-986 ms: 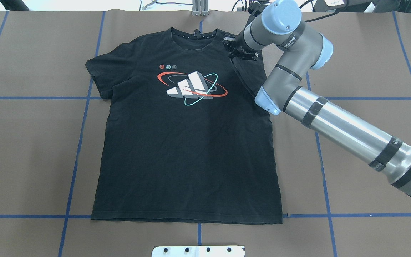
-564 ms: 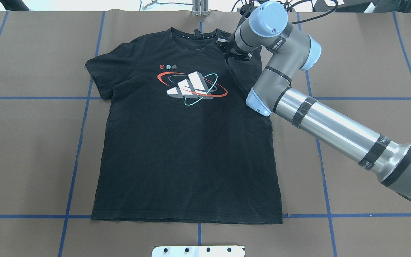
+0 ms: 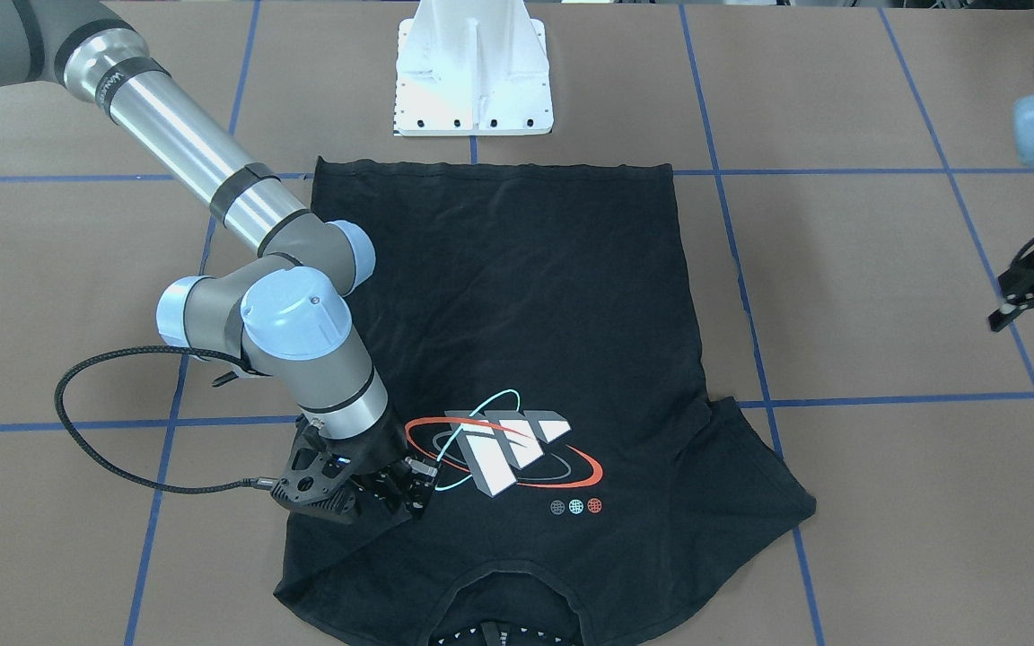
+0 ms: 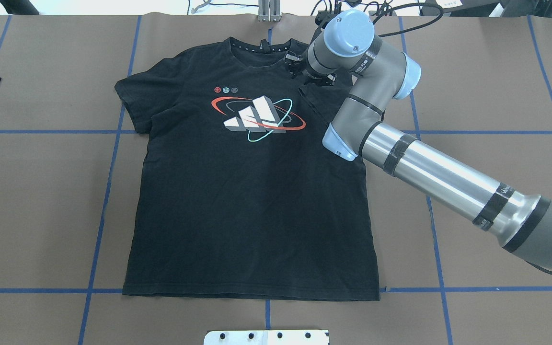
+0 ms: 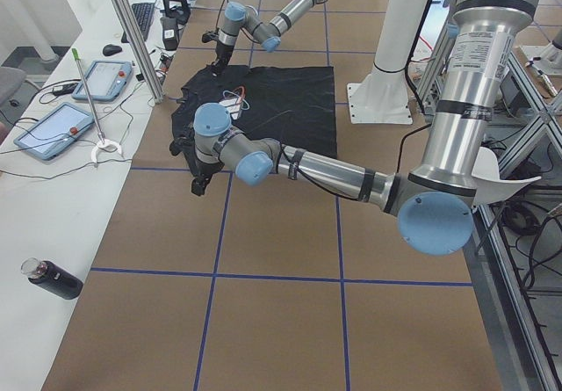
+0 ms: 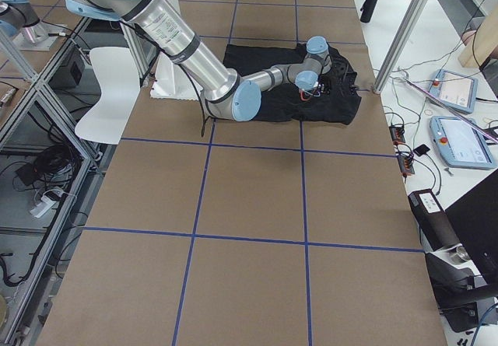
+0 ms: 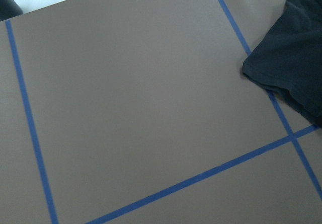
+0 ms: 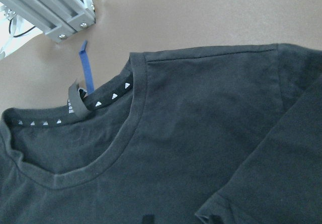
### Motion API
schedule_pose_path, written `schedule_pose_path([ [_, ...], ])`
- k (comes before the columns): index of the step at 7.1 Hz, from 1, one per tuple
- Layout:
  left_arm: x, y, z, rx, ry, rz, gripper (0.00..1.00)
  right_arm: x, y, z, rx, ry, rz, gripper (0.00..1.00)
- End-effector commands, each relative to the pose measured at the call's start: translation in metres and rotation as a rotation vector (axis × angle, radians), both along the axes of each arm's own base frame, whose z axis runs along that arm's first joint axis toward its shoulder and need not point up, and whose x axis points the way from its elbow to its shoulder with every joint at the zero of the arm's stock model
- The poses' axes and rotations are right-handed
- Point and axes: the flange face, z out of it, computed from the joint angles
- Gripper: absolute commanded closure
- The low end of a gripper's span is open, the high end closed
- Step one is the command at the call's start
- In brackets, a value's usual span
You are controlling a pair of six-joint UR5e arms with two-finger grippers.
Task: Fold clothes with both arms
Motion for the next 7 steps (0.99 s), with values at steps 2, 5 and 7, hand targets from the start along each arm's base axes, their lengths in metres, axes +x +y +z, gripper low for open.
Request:
schedule_pose_path([
  [2, 0.106, -0.017, -0.027, -0.128, 0.082, 0.014, 0.0, 0.013, 0.043, -0.006, -0.03, -0.081, -0.028, 0.0],
  [5, 0.161, -0.054, 0.019, -0.154, 0.115, -0.164, 0.0, 0.042, 0.102, 0.019, 0.001, -0.116, -0.061, 0.0],
  [7, 0.19, -0.076, 0.034, -0.148, 0.111, -0.194, 0.26, 0.087, 0.141, 0.042, 0.016, -0.137, -0.071, 0.0],
])
